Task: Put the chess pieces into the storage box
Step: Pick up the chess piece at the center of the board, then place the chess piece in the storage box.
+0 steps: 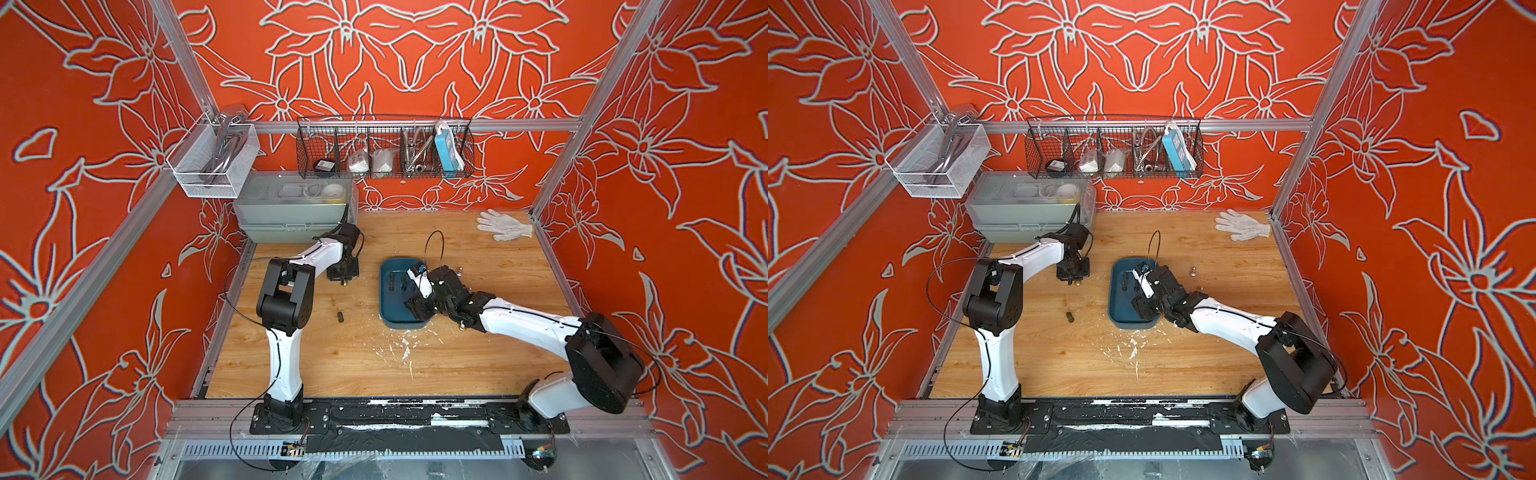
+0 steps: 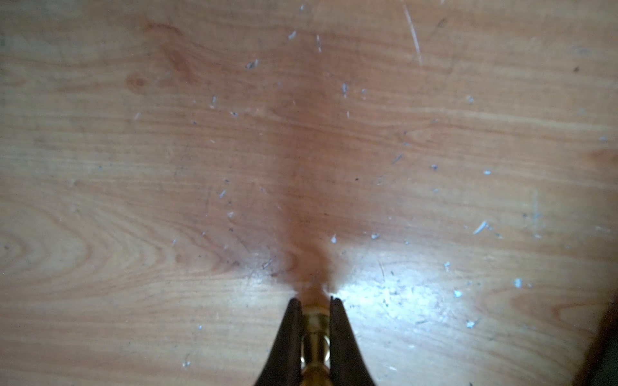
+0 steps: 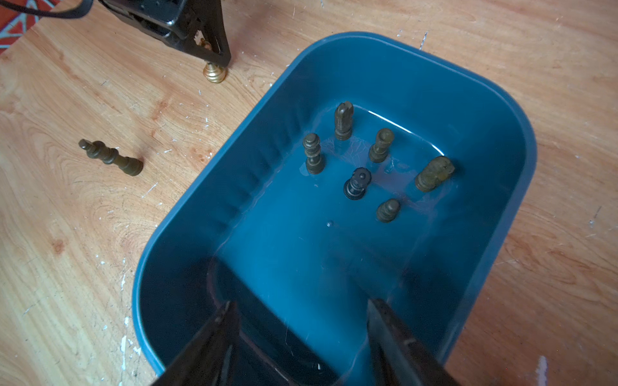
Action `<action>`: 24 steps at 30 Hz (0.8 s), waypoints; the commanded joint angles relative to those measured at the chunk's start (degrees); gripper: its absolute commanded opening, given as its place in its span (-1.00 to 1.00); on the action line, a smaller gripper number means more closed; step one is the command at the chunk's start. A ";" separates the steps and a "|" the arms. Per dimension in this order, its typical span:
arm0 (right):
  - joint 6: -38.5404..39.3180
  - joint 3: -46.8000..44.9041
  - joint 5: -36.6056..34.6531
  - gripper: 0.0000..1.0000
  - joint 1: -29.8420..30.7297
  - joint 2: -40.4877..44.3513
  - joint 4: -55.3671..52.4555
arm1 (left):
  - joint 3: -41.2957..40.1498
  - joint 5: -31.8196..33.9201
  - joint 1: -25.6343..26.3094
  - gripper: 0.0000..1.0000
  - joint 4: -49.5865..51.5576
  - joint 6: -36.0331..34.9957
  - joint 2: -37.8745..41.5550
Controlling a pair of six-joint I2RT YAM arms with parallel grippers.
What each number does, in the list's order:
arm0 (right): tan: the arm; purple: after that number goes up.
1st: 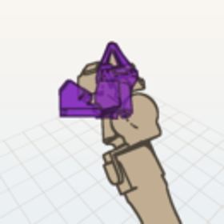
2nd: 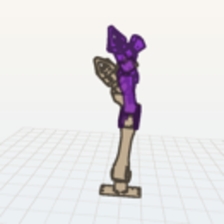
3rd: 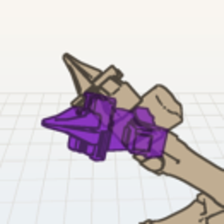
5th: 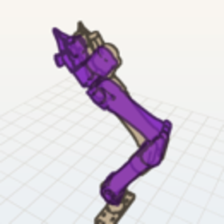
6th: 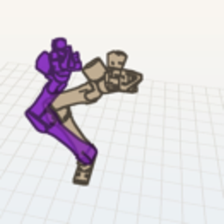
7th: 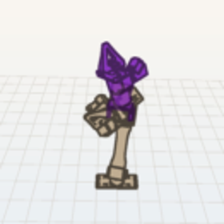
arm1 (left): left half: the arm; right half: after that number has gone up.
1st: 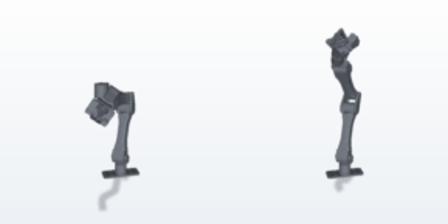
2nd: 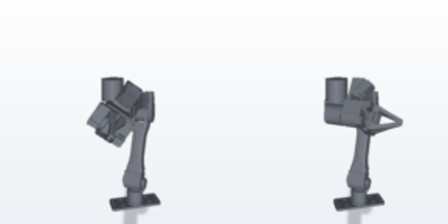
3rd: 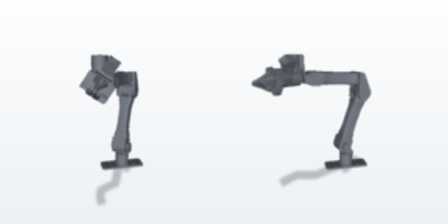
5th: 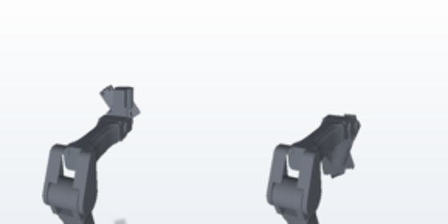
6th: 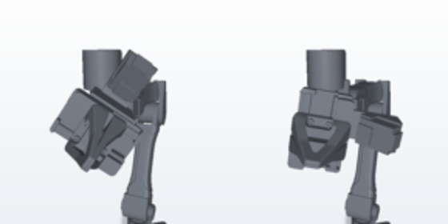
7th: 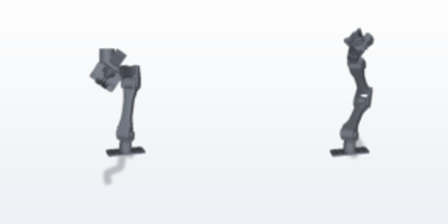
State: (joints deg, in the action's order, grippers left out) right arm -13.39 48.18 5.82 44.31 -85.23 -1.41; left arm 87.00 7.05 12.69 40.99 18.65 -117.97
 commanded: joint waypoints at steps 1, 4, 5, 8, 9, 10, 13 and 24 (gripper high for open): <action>-0.24 2.00 -1.69 0.30 0.29 -0.57 -1.16 | -0.77 0.69 -0.25 -0.80 0.49 -0.46 0.97; -0.41 1.84 -2.37 0.30 0.28 -0.06 -1.10 | -1.99 0.69 -0.12 -0.80 0.09 -0.12 2.88; -0.51 1.55 -2.57 0.30 0.32 0.43 -0.78 | -2.58 0.65 -0.12 -0.80 -0.24 -0.03 4.04; -0.40 -0.51 -3.91 0.30 0.30 3.45 1.39 | -4.31 0.68 0.35 -0.79 -0.53 0.37 7.80; -0.41 -1.65 -4.76 0.30 0.25 4.89 2.54 | -4.91 0.85 0.72 -0.80 -0.53 0.48 9.39; -0.49 -2.91 -5.78 0.30 0.25 6.54 4.00 | -5.57 1.15 1.29 -0.80 -0.48 0.58 11.11; -0.66 -7.22 -9.21 0.31 0.30 11.27 8.53 | -7.42 1.65 3.35 -0.80 -0.65 1.33 16.06; -0.93 -16.94 -18.39 0.38 -0.11 21.18 17.65 | -9.02 -0.01 18.34 -0.80 -2.15 3.09 24.31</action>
State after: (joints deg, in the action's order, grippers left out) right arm -14.02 32.12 -9.17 44.29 -64.86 12.62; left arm 78.94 7.62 28.38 39.62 20.64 -93.69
